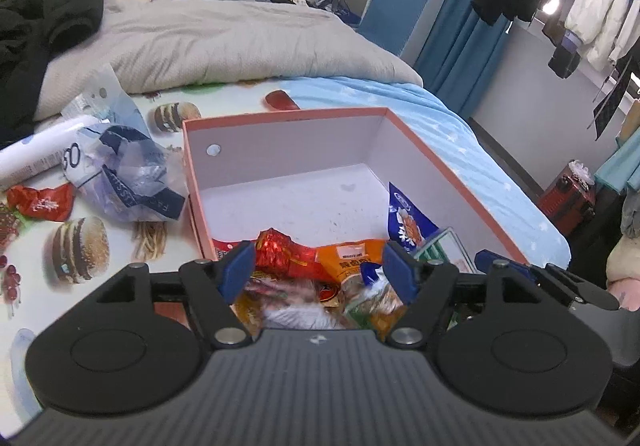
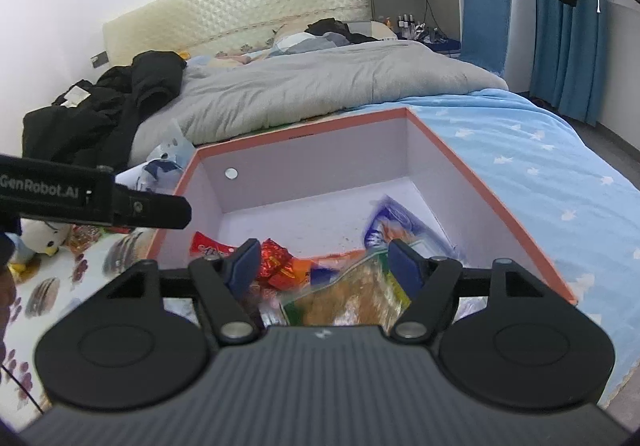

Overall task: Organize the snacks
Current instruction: 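Open both grippers to drop the bags into the pink box, then withdraw both open grippers from the box toward the remaining snacks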

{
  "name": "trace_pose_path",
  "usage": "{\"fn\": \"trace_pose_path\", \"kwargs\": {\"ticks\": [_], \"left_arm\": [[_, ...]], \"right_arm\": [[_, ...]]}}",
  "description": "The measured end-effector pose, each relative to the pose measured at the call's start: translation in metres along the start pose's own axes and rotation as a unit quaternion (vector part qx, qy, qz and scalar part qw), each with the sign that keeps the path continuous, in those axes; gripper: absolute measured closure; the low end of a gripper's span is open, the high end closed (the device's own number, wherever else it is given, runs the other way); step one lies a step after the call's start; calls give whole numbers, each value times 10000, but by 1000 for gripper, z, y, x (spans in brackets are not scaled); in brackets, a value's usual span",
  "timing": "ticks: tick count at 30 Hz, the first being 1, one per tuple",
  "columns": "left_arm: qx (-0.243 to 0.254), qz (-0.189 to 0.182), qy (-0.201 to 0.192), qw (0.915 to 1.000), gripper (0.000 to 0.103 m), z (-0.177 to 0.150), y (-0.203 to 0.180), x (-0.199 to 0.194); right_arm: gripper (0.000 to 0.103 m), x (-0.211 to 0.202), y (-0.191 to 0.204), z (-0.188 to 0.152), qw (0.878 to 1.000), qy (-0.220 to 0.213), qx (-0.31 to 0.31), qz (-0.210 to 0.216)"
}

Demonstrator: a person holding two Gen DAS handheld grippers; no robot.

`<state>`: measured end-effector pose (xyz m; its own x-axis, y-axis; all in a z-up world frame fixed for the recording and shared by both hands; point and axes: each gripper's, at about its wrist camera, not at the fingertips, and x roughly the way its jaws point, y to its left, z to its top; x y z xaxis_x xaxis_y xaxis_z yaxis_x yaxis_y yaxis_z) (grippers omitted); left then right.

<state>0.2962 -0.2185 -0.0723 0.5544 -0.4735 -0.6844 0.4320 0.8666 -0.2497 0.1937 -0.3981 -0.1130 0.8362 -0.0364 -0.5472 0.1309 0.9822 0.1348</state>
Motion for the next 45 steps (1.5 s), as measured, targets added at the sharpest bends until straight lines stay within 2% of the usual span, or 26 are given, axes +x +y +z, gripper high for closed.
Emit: {"fn": "trace_pose_path", "kwargs": {"ticks": [9, 23, 34, 37, 41, 45], "left_arm": [[-73, 5, -226, 9997, 28, -17, -5, -67], [-234, 370, -590, 9973, 28, -65, 7, -165], [-580, 666, -743, 9933, 28, -114, 32, -232], [-655, 791, -742, 9919, 28, -128, 35, -247], [-803, 875, -765, 9900, 28, -150, 41, -261], [-1056, 1010, -624, 9873, 28, -172, 55, -261]], "right_arm": [[31, -43, 19, 2, 9997, -193, -38, 123], [31, -115, 63, -12, 9973, -395, -249, 567], [31, -152, 104, -36, 9950, -305, -414, 859], [31, -160, 113, -45, 9927, -230, -421, 1109], [31, -169, 126, -57, 9902, -122, -563, 1273], [31, -170, 134, -69, 9882, 13, -626, 1396]]}}
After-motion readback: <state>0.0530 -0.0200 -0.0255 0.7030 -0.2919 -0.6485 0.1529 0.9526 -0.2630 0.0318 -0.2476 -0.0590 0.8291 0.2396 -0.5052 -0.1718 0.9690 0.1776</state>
